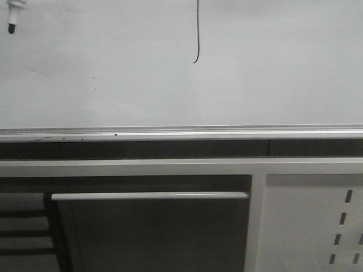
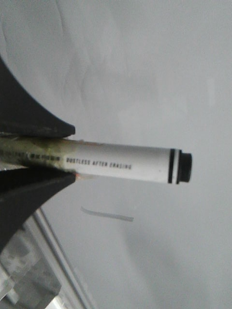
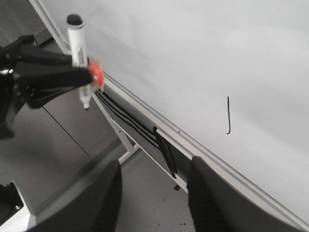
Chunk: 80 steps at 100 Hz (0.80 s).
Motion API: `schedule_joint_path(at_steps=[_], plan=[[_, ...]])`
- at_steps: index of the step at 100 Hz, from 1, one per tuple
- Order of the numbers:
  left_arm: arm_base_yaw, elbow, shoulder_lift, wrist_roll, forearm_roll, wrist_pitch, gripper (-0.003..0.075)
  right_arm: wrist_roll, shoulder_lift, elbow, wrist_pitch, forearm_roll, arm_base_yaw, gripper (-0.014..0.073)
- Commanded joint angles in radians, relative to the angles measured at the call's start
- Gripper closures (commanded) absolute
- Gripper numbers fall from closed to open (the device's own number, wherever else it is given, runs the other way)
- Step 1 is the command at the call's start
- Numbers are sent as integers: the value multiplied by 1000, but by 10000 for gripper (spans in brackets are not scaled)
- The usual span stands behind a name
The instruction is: Write number 1 on whiteboard
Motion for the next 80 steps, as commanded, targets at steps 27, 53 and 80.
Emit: schedule_joint_path(at_steps=[27, 53, 80], plan=[[-119, -27, 61, -395, 353, -363, 741, 2, -26, -11, -39, 34, -9, 307], [-124, -27, 132, -523, 475, -474, 741, 2, -26, 2, -33, 34, -9, 307], [-124, -27, 164, -600, 582, -534, 741, 2, -26, 2, -61, 34, -9, 307]])
